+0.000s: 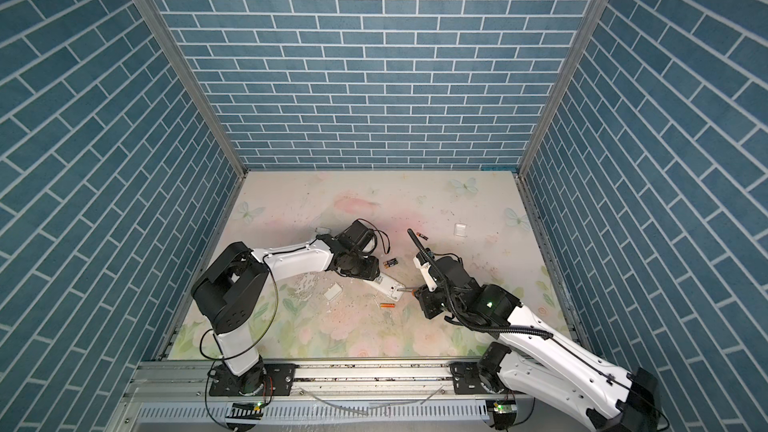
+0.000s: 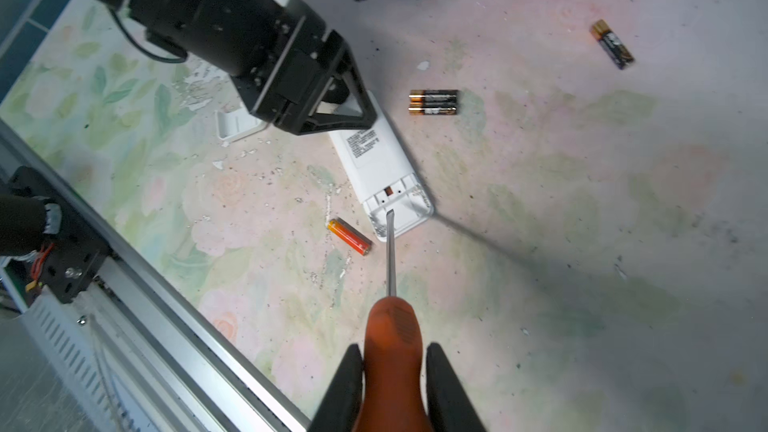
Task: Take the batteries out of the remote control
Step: 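Lever the orange battery out of the remote with the screwdriver, then release the orange-handled screwdriver onto the table from the right gripper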
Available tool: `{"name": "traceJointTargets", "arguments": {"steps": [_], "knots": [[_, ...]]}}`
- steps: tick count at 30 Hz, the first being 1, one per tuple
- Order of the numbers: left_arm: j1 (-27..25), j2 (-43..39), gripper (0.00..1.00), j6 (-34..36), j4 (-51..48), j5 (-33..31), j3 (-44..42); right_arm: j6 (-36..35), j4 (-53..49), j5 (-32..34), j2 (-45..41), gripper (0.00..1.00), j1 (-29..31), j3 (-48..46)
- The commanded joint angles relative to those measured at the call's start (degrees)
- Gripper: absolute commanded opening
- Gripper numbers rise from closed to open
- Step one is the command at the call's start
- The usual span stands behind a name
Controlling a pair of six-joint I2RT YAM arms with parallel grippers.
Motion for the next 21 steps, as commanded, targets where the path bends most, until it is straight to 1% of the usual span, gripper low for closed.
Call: {"name": "traceJointTargets", "arguments": {"steps": [1, 4, 6, 8, 10, 12, 15, 18, 21], "knots": [[0.8, -2.4, 0.55, -0.1, -2.3, -2.1, -1.0, 4.4, -1.4, 8.8, 1.4, 0.0, -0.5, 4.4], [1.4, -4.9, 0.59, 0.3, -1.2, -2.5, -0.6, 6.5, 2.9, 11.2, 1.9, 0.0, -3.3, 3.3], [1.9, -7.1, 0.61, 0.6, -0.5, -2.8, -0.3, 7.2, 6.8, 11.7, 2.3, 0.0, -7.5, 2.2], [2.3, -9.3, 0.62, 0.7, 0.7, -3.0, -0.4, 6.3, 12.2, 10.7, 3.7, 0.0, -11.7, 1.0], [2.8, -11.1, 0.62, 0.7, 1.5, -3.1, -0.3, 3.9, 17.8, 10.8, 7.0, 0.0, -14.5, 1.0], [3.3, -13.0, 0.62, 1.1, 1.7, -3.4, -0.2, 1.3, 23.3, 10.9, 12.5, 0.0, -16.9, 2.5], [3.7, -15.8, 0.63, 1.8, 2.2, -4.1, -0.5, -1.4, 31.4, 12.7, 20.5, 0.0, -19.8, 4.8], [4.2, -18.0, 0.64, 1.8, 3.1, -4.4, -1.6, -2.1, 38.2, 13.3, 29.0, 0.0, -22.9, 6.9], [4.9, -20.2, 0.64, 1.5, 4.0, -4.6, -3.1, -2.2, 41.6, 12.1, 37.1, 0.0, -24.0, 9.3]]}}
